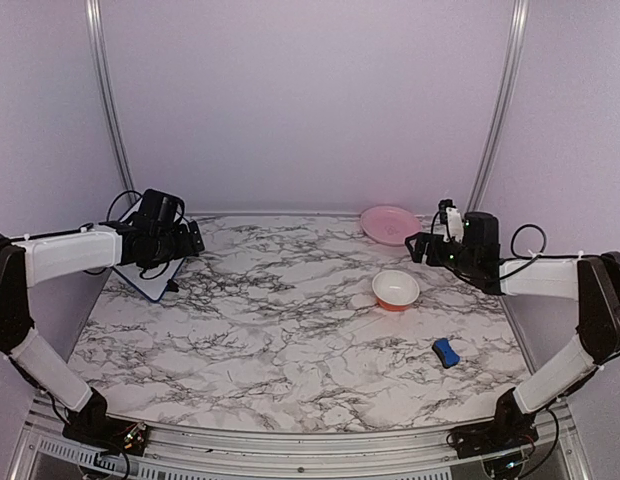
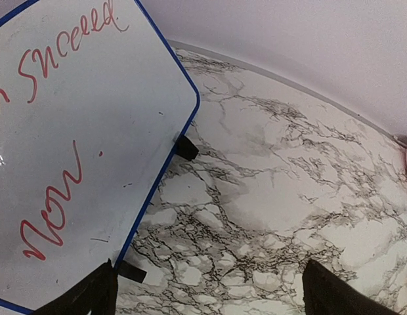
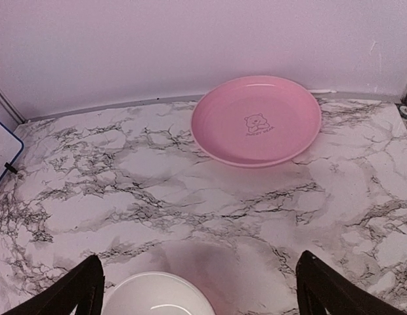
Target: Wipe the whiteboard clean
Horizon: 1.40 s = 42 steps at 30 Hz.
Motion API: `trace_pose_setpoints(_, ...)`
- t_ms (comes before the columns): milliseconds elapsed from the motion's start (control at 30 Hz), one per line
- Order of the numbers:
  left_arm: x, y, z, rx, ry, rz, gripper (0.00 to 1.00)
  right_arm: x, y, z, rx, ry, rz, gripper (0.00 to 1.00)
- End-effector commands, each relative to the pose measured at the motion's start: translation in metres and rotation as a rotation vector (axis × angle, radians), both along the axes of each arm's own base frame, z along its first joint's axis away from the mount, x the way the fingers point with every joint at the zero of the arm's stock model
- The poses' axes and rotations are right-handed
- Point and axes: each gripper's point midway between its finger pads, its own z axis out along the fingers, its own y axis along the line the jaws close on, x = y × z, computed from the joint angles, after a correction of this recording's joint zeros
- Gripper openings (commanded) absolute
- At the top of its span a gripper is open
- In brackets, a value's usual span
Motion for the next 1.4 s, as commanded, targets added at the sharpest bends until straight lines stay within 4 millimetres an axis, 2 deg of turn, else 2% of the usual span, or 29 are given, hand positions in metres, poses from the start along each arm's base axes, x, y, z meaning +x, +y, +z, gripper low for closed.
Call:
trace_pose_setpoints(0,0.018,0.004,-0.004,0.031,0.025,0.153,0.99,0.002,0.009,0.014,-0.002,-0.061,0.039,0.98)
trace_pose_setpoints(200,0.038,0.004,-0.020,0.070,0.067,0.346,0.98,-0.002,0.012,0.016,0.007,-0.073,0.051,0.98)
trace_pose_setpoints(433,0.065,-0.008,-0.048,0.085,0.127,0.413,0.89,-0.003,0.015,0.017,0.015,-0.075,0.067,0.98)
trace_pose_setpoints(633,0.064,-0.001,-0.075,0.104,0.182,0.474,0.84,-0.005,0.017,0.016,0.028,-0.073,0.076,0.98)
trace_pose_setpoints(833,0.050,0.012,-0.100,0.140,0.251,0.501,0.75,-0.008,0.019,0.016,0.036,-0.077,0.090,0.98)
trace_pose_setpoints(1033,0.017,0.031,-0.116,0.167,0.308,0.544,0.72,-0.008,0.020,0.013,0.037,-0.072,0.094,0.98)
trace_pose_setpoints(1200,-0.009,0.040,-0.115,0.171,0.328,0.551,0.69,-0.009,0.021,0.011,0.042,-0.073,0.104,0.98)
trace_pose_setpoints(1367,-0.041,0.061,-0.107,0.221,0.306,0.587,0.60,-0.010,0.022,0.006,0.042,-0.069,0.114,0.98)
